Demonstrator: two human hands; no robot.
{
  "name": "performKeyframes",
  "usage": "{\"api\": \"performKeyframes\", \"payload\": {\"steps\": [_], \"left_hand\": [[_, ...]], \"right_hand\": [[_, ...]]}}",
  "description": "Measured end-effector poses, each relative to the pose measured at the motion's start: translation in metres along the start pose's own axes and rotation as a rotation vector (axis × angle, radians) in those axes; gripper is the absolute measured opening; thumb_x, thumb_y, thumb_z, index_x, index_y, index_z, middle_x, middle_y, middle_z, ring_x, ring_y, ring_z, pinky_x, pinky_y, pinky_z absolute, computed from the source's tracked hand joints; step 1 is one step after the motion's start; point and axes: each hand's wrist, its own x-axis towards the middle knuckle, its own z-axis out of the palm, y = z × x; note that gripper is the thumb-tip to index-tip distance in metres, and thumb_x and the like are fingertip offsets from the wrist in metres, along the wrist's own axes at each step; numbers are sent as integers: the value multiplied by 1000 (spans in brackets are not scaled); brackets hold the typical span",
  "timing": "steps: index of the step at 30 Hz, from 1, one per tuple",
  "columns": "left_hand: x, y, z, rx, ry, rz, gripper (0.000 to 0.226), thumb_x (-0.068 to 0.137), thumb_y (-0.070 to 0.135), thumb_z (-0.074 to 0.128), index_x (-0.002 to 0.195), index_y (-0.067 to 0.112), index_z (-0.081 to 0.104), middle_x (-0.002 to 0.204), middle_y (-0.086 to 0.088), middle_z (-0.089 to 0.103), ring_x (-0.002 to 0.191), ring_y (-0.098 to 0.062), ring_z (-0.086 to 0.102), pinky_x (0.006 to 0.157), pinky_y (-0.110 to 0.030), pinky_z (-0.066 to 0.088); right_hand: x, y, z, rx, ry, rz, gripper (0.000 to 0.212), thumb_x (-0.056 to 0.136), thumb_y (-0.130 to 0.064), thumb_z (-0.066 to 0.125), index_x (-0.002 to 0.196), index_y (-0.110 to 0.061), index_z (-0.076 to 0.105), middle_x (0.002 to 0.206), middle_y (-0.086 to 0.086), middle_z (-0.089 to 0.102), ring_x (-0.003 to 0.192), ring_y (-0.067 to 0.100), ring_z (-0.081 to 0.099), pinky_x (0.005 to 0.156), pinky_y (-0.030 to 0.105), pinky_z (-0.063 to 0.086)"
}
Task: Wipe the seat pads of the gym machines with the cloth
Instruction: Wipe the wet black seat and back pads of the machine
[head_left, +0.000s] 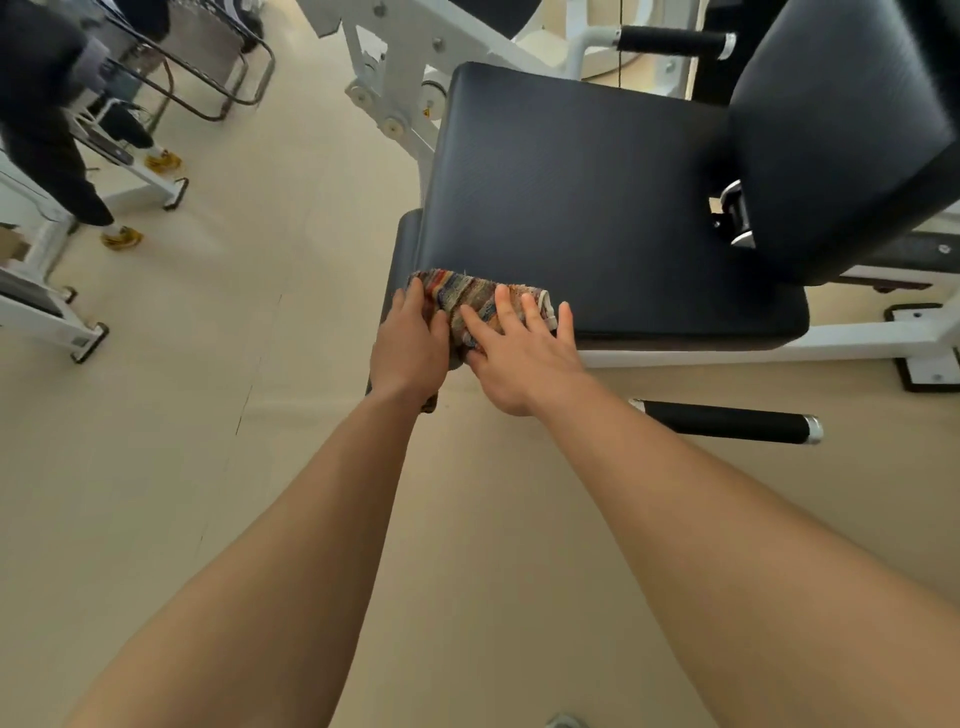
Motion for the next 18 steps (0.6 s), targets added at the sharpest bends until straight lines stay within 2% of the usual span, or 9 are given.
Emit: {"api": "performKeyframes", "payload": {"steps": [5, 11, 18], "left_hand": [[6, -6, -8, -84, -107, 7, 57, 102, 33, 37, 157, 24, 26, 154, -6, 45, 134, -30, 49, 109, -51, 43], [10, -7, -6, -88, -122, 27, 55, 107, 31, 32, 160, 22, 20, 159, -3, 36, 141, -26, 41, 113, -49, 39], [22, -9, -8, -185, -134, -17, 50, 109, 31, 30, 159, 29, 25, 141, -8, 55, 119, -23, 53, 106, -39, 45]], "right_hand": [[2, -4, -6, -7, -52, 46, 57, 107, -50, 20, 158, -45, -5, 170, 1, -16, 157, 27, -12, 120, 63, -12], [3, -6, -5, 34, -57, 58, 58, 106, -54, 17, 158, -46, -6, 169, 0, -18, 156, 28, -13, 120, 61, -10], [19, -2, -1, 1, 37, 11, 57, 105, -54, 14, 158, -45, -6, 170, 1, -15, 156, 30, -10, 123, 58, -7]]}}
